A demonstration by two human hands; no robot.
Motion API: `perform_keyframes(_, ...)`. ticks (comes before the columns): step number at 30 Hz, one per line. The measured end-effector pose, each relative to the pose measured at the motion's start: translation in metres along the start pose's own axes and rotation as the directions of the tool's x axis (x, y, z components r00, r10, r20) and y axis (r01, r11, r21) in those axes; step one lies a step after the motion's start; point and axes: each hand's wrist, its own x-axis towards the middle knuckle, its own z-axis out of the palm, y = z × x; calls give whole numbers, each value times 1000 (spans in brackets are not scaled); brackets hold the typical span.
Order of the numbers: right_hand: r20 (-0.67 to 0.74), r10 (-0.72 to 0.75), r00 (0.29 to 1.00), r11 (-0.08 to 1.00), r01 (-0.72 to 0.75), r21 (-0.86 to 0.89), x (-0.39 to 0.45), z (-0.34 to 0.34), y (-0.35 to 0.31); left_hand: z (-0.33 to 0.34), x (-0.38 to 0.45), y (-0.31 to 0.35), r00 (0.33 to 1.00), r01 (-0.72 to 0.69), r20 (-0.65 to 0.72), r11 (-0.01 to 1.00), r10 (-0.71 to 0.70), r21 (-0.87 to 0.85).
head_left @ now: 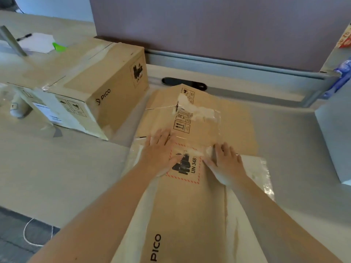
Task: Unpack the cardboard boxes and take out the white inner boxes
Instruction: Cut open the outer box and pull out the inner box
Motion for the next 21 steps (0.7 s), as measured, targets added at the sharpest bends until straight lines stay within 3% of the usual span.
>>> perform_keyframes(4, -1, 4, 1000, 1000, -4, 17, 8, 3, 7, 2, 16, 9, 1000, 13, 22, 1000, -12, -12)
perform_keyframes(12, 6, -38, 999, 992, 38, -118, 39, 22, -10, 43, 40, 4, 997, 42, 65, 999, -43, 22)
perform_keyframes(21, -16, -64, 998, 983, 60, -171, 70, 25, -8, 51, 59, 2, 994, 103, 35, 995, -103, 5)
